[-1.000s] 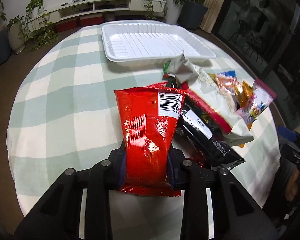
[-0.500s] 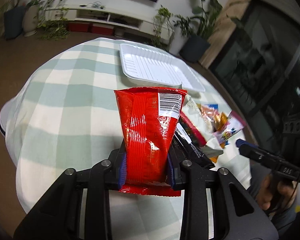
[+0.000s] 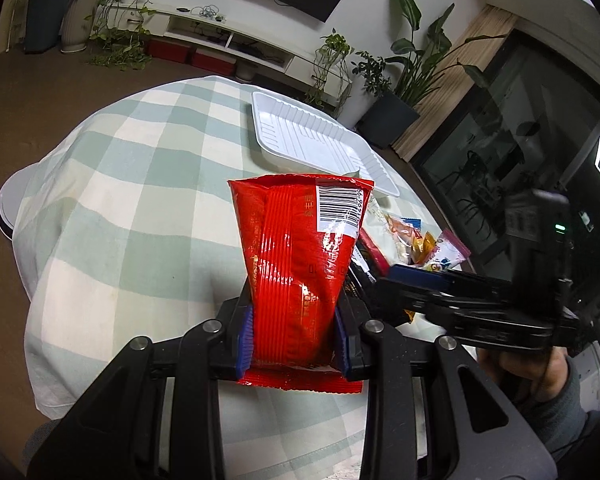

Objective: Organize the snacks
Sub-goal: 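Carry the red bag and black bag over the white tray with both grippers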

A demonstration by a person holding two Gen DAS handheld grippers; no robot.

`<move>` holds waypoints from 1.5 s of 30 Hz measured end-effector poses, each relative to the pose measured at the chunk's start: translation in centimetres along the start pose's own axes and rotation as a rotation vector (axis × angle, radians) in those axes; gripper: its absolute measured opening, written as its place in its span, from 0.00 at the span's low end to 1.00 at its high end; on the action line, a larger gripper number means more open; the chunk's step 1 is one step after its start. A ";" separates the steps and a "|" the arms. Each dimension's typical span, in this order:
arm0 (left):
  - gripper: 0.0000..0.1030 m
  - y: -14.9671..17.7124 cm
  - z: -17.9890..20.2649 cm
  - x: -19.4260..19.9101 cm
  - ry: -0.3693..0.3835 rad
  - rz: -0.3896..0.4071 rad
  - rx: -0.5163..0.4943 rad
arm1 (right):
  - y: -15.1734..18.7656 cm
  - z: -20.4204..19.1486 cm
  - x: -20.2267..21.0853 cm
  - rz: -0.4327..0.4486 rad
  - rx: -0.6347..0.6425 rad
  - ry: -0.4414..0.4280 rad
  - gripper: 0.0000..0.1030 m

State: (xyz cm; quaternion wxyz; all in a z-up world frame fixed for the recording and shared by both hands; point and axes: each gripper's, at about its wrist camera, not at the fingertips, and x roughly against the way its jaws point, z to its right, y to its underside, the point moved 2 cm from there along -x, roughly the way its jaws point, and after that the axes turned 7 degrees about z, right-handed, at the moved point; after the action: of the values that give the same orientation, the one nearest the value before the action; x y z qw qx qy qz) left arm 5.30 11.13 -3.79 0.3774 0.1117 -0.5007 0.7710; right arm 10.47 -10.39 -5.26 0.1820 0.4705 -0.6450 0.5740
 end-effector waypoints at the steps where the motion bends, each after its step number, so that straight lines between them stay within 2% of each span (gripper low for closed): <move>1: 0.28 0.1 0.0 0.0 0.001 0.001 0.003 | -0.1 0.1 -0.4 -0.009 0.002 0.012 0.51; 7: 0.28 0.4 0.4 -0.1 0.013 -0.002 0.014 | -0.7 0.5 -2.6 -0.057 0.030 0.072 0.49; 12: 0.28 0.3 0.3 -0.7 0.026 -0.007 0.012 | -0.5 0.3 -4.7 -0.093 0.047 0.077 0.48; 15: 0.28 0.4 0.2 -0.7 0.028 -0.012 0.017 | -0.5 0.2 -5.2 -0.092 0.068 0.095 0.39; 21: 0.28 0.5 0.0 -1.1 0.031 -0.020 0.025 | -0.4 0.7 -4.7 -0.084 0.065 0.087 0.29; 30: 0.28 0.3 -0.2 -1.3 0.036 -0.018 0.028 | 0.2 1.3 -2.5 -0.032 -0.022 0.014 0.25; 39: 0.28 -0.1 -0.1 -1.4 0.050 -0.018 0.032 | 0.0 1.1 1.6 0.072 -0.106 -0.129 0.25; 45: 0.28 -1.8 0.1 -1.8 0.071 -0.009 0.034 | -1.5 3.6 4.8 0.148 -0.184 -0.173 0.25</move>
State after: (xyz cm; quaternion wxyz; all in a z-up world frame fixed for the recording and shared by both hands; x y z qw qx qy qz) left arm 7.76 10.59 -3.47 0.3965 0.0931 -0.4735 0.7810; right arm 10.43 -15.47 -1.71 0.1256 0.4506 -0.7411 0.4816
